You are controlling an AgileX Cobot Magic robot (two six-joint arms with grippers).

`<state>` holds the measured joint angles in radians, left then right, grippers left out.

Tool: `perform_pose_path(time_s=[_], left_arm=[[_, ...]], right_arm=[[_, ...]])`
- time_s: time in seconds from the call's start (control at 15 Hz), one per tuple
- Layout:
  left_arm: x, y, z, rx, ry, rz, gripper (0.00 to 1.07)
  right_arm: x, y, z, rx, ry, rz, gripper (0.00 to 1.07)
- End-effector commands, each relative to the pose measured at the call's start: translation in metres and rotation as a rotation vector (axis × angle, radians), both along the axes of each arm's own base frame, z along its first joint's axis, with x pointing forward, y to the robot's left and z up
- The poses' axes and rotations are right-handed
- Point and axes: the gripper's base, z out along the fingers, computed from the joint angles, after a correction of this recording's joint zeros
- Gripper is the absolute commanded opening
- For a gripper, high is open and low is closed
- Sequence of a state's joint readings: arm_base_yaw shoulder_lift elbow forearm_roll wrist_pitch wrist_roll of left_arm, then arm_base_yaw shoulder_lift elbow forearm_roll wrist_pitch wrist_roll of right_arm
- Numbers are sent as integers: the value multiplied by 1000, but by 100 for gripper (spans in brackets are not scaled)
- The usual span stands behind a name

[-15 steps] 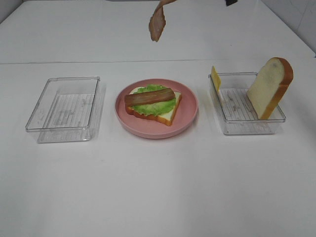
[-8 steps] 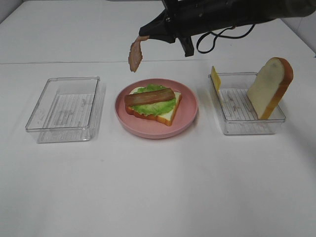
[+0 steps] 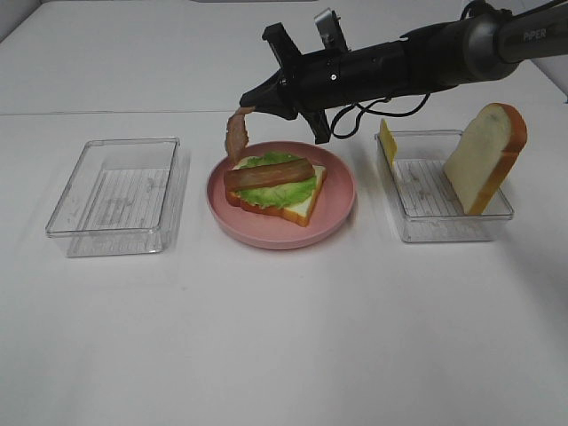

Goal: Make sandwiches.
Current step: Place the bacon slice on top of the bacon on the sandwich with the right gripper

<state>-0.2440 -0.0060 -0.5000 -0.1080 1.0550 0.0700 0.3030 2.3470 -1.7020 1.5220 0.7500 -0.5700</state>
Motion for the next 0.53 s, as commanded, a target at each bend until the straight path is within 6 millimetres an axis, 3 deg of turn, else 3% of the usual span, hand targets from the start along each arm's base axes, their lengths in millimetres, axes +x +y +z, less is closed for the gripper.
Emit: perform_pose_path(time_s=[0.07, 0.53], left_arm=[[-2, 1, 0, -12, -24, 4, 96], [-2, 1, 0, -12, -24, 5, 96]], right_arm=[[-3, -3, 2, -65, 29, 15, 0], [-13, -26, 19, -438, 80, -1, 0]])
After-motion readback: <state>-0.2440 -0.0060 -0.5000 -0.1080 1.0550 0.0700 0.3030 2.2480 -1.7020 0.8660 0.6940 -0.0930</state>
